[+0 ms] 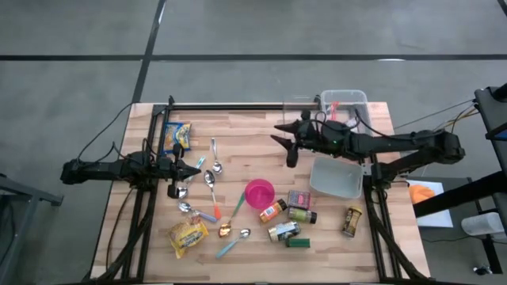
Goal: Pick & Place Food Item
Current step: Put the yellow noodle pack into the white bin
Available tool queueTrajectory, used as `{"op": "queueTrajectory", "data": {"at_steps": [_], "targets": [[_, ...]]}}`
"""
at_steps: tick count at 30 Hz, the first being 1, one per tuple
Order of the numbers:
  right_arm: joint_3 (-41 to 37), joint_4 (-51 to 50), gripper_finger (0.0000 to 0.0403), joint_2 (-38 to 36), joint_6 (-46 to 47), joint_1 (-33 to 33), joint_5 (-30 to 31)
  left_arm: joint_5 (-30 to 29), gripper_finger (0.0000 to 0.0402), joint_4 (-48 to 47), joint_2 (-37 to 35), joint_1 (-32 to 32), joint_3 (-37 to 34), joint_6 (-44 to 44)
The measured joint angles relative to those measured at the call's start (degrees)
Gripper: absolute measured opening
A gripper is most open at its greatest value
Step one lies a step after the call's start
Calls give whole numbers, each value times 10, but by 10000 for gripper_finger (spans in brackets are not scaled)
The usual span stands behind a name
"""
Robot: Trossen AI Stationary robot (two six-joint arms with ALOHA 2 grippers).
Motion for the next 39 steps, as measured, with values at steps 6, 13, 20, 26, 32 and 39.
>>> {"op": "queueTrajectory", "data": {"at_steps": [6, 13, 20, 26, 32, 39], "targets": [[-26, 17, 162, -13, -1, -3, -1, 0, 0, 0, 0, 0, 0, 0], [-27, 17, 162, -15, -4, -3, -1, 0, 0, 0, 0, 0, 0, 0], [-27, 16, 162, -14, -23, -3, 0, 0, 0, 0, 0, 0, 0, 0], [-27, 16, 162, -14, -7, -3, 0, 0, 0, 0, 0, 0, 0, 0], [-27, 16, 162, -14, -12, -3, 0, 0, 0, 0, 0, 0, 0, 0], [-26, 16, 162, -14, -13, -3, 0, 0, 0, 0, 0, 0, 0, -39]]}}
